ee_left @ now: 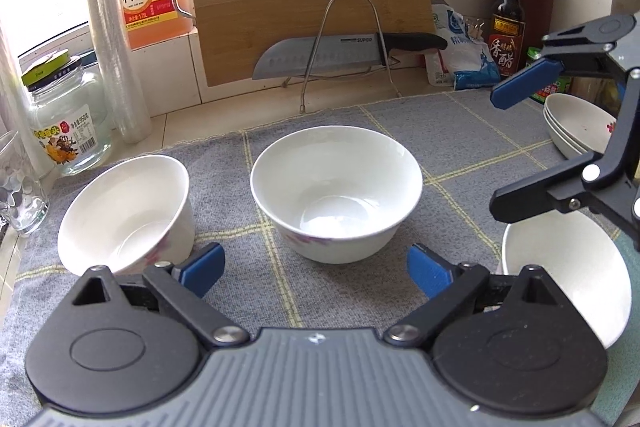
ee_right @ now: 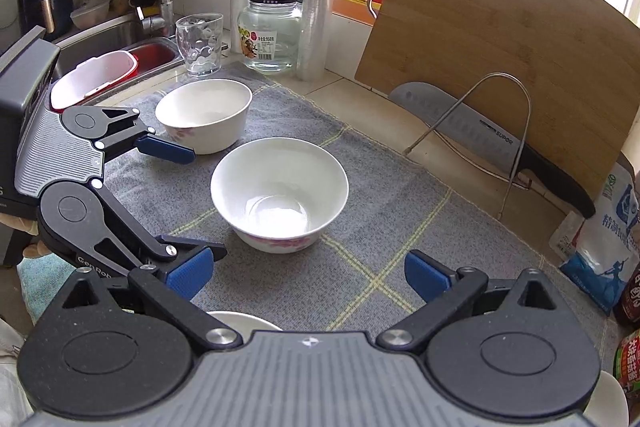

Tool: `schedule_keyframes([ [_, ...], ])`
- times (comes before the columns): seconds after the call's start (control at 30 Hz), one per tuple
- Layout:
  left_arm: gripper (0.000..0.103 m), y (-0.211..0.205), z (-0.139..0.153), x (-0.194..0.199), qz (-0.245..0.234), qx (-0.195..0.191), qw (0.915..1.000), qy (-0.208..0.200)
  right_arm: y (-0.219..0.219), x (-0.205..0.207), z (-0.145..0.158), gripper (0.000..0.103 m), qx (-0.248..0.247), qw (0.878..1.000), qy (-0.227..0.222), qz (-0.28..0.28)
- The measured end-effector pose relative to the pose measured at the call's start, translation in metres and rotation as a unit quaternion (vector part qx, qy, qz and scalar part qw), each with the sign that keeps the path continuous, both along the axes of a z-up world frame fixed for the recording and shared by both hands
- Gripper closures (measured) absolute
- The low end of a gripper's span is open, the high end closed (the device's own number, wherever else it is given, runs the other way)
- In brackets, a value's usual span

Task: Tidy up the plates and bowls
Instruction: 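Move the right gripper to another white bowl and grasp its rim, then lift the white bowl with the right gripper and carry it toward another bowl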

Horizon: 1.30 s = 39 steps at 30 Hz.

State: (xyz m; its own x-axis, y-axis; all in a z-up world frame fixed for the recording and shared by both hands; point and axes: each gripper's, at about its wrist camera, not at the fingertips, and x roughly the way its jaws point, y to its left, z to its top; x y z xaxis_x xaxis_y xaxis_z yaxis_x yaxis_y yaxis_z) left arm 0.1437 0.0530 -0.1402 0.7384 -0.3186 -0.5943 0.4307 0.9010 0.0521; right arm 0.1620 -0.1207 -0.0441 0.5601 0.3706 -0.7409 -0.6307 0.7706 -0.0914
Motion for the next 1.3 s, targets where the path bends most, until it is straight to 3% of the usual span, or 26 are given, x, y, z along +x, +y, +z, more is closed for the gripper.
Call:
schedule_keyframes([
  [0.43,0.006,-0.008,-0.009,0.02,-0.01,-0.003,0.9999,0.0,0.022,0.061,-0.016,0.001,0.014,0.998,0.061,0.028],
  [0.63,0.008,-0.01,-0.01,0.024,-0.022,-0.003,0.9998,0.002,0.028,0.081,-0.027,0.008,0.023,0.995,0.089,0.031],
  [1.3,0.014,-0.012,-0.01,0.025,-0.043,0.001,0.999,-0.008,0.038,0.104,-0.038,0.026,0.049,0.991,0.123,0.032],
])
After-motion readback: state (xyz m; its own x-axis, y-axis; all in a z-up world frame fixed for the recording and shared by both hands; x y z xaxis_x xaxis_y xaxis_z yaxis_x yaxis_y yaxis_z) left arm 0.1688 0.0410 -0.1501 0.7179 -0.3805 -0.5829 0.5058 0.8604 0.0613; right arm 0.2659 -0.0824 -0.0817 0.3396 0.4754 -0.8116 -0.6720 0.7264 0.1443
